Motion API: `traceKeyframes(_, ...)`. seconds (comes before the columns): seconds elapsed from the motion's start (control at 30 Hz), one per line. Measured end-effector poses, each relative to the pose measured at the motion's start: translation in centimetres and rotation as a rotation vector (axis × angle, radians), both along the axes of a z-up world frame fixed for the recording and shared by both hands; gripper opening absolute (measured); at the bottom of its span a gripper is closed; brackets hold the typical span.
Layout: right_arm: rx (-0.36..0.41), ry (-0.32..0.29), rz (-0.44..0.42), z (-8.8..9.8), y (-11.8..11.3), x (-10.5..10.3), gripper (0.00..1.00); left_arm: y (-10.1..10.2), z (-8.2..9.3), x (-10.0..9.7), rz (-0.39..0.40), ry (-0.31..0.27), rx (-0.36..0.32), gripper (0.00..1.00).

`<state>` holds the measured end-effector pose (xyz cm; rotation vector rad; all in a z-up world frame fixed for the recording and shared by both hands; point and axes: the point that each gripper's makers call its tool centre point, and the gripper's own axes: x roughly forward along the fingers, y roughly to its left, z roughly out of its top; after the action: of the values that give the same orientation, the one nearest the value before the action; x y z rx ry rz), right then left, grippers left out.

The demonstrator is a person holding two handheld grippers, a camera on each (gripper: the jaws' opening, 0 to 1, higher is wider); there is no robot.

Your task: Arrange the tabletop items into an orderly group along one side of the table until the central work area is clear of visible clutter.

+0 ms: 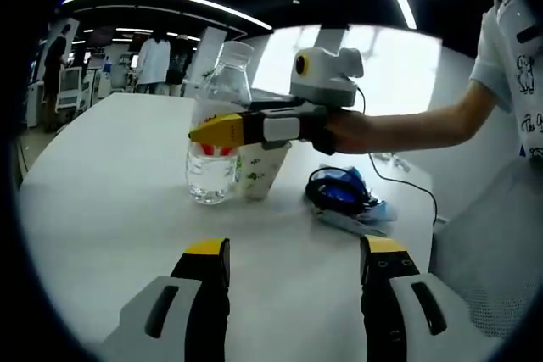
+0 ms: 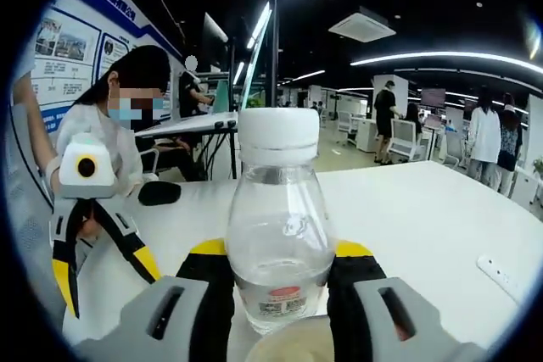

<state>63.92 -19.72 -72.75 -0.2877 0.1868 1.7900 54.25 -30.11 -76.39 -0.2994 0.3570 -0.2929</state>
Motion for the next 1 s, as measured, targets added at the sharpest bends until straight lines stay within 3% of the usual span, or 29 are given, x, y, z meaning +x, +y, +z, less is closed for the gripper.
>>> traceKeyframes(1.0, 0.002, -0.003, 0.006, -0.08, -0.03, 0.15, 0.41, 0.06, 0.34, 0.13, -0.001, -0.006, -0.004, 0.60)
